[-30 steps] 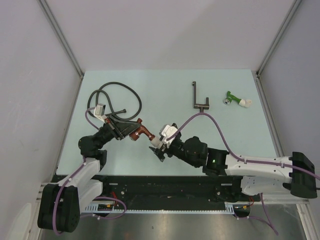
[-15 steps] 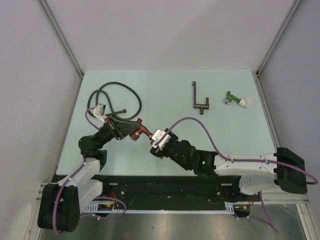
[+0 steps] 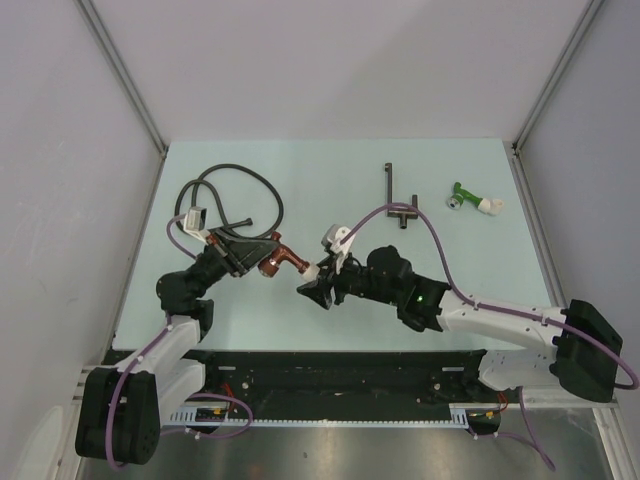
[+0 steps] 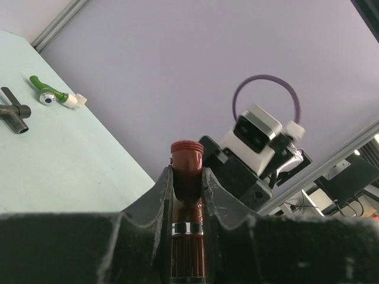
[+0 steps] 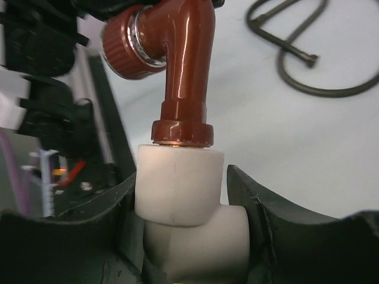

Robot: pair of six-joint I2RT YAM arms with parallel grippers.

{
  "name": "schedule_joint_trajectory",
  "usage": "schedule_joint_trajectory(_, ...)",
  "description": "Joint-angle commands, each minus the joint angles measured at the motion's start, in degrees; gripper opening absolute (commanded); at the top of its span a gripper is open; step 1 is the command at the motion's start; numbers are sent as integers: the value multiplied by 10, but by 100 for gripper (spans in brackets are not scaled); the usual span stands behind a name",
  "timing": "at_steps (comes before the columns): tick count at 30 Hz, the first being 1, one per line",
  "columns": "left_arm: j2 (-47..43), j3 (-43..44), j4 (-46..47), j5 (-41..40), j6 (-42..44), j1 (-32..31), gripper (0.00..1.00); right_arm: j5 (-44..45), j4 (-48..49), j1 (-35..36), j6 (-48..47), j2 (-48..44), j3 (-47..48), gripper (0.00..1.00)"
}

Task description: Install the water faucets

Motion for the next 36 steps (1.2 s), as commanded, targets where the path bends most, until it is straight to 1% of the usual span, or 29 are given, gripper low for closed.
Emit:
schedule_joint_trajectory(1, -14, 8, 244, 24, 9, -2, 0, -205, 111, -63, 208, 0, 22, 0)
schedule_joint_trajectory(2, -15, 8, 244, 24, 10, -2, 0, -223, 137, -85, 276, 7, 22, 0)
schedule_joint_trajectory(4, -17, 8, 244, 23, 11, -2, 0, -270, 165, -105, 337, 32, 22, 0)
schedule_joint_trajectory(5, -18, 8, 244, 23, 12, -2, 0, -284, 190, -122, 401, 40, 22, 0)
schedule_joint_trajectory(7, -19, 8, 244, 23, 13, -3, 0, -320, 213, -137, 461, 60, 21, 0)
schedule_joint_trajectory(9, -20, 8, 244, 23, 13, -2, 0, -337, 256, -147, 518, 85, 18, 0)
schedule_joint_trajectory(12, -21, 8, 243, 22, 12, -2, 0, -336, 255, -148, 518, 95, 18, 0)
schedule_joint_trajectory(13, -20, 8, 244, 22, 12, -3, 0, -326, 247, -148, 510, 92, 17, 6)
schedule_joint_trajectory(15, -20, 7, 244, 20, 11, -2, 0, -309, 211, -149, 484, 75, 18, 19)
schedule_joint_trajectory(16, -19, 7, 243, 20, 11, -3, 0, -287, 197, -148, 446, 64, 18, 34)
schedule_joint_trajectory(18, -17, 7, 244, 20, 9, -2, 0, -259, 144, -148, 408, 28, 17, 48)
schedule_joint_trajectory(19, -16, 7, 244, 19, 8, -2, 0, -228, 126, -147, 363, 16, 17, 61)
schedule_joint_trajectory(21, -15, 6, 244, 19, 7, -2, 0, -198, 78, -145, 321, -22, 19, 71)
schedule_joint_trajectory(22, -15, 6, 244, 19, 7, -2, 0, -168, 62, -141, 299, -32, 22, 78)
schedule_joint_trajectory(23, -15, 6, 244, 18, 8, -2, 0, -153, 33, -139, 257, -45, 23, 81)
schedule_joint_trajectory(24, -15, 6, 244, 18, 9, -2, 0, -137, 19, -134, 236, -56, 25, 87)
schedule_joint_trajectory(25, -15, 6, 243, 18, 7, -2, 0, -108, 8, -130, 217, -74, 29, 89)
schedule_joint_trajectory(26, -13, 6, 244, 18, 7, -2, 0, -95, -13, -117, 171, -82, 31, 90)
schedule_joint_trajectory(27, -12, 6, 244, 18, 7, -2, 0, -82, -21, -108, 153, -89, 35, 91)
schedule_joint_trajectory(28, -12, 6, 244, 18, 7, -2, 0, -50, -34, -99, 129, -102, 39, 91)
schedule_joint_trajectory(29, -11, 6, 244, 18, 7, -3, 0, -32, -40, -76, 89, -107, 41, 91)
schedule_joint_trajectory(32, -10, 6, 243, 18, 7, -2, 0, 43, -54, -28, 26, -119, 47, 91)
schedule_joint_trajectory(33, -10, 6, 244, 18, 7, -2, 0, 61, -56, 7, -18, -119, 47, 92)
schedule_joint_trajectory(34, -10, 6, 244, 18, 7, -2, 0, 98, -58, 24, -38, -119, 48, 91)
schedule_joint_trajectory(36, -10, 6, 244, 18, 6, -3, 0, 140, -58, 73, -88, -111, 51, 90)
